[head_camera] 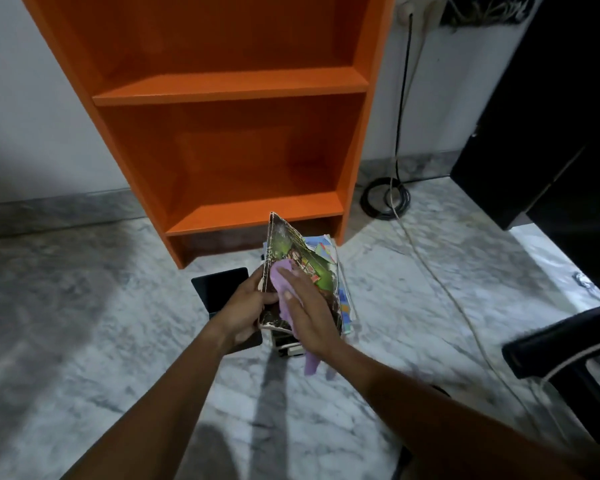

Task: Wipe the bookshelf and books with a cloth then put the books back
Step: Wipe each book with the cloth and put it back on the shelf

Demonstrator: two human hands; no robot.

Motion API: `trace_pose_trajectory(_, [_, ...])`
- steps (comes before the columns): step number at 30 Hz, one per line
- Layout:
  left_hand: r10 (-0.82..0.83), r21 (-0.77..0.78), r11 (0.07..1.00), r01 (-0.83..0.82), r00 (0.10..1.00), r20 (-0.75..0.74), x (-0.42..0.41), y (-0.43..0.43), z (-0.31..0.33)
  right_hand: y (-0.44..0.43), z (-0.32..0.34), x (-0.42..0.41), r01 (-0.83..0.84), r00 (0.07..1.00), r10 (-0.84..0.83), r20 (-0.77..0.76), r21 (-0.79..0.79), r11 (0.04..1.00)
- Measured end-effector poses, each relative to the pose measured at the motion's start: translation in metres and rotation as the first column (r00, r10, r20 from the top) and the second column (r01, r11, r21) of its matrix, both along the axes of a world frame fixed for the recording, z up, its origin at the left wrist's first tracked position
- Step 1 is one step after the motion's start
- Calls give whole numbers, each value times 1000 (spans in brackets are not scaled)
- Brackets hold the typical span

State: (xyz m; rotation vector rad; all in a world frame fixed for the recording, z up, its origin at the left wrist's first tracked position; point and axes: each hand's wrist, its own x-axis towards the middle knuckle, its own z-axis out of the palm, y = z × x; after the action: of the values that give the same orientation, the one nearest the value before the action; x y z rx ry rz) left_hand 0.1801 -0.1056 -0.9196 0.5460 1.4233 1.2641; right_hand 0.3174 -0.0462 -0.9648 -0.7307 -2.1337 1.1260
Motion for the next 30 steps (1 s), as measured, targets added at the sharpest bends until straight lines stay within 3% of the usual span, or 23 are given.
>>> trace_pose_trajectory(4, [-87, 55, 995, 85, 996, 21, -6, -17, 28, 13, 41, -44, 19, 997, -21, -75, -33, 999])
trace_pose_trajectory(11, [-179, 132, 976, 175, 984, 21, -9, -34, 60, 68, 81, -86, 204, 958, -242, -152, -229, 952])
trace_pose_trajectory(19, [-242, 164, 959, 229, 969, 60, -3, -26, 65, 82, 62, -48, 392, 904, -428, -20, -365, 845])
trace_pose_trajectory(25, [-208, 225, 957, 185, 975, 81, -4, -16, 77, 74, 21, -19, 410, 908, -402, 118, -450, 793])
trace_pose_trajectory(30, [-89, 261, 963, 69, 994, 66, -25, -21, 87, 58, 20, -1, 447, 872, -468, 143, -621, 643])
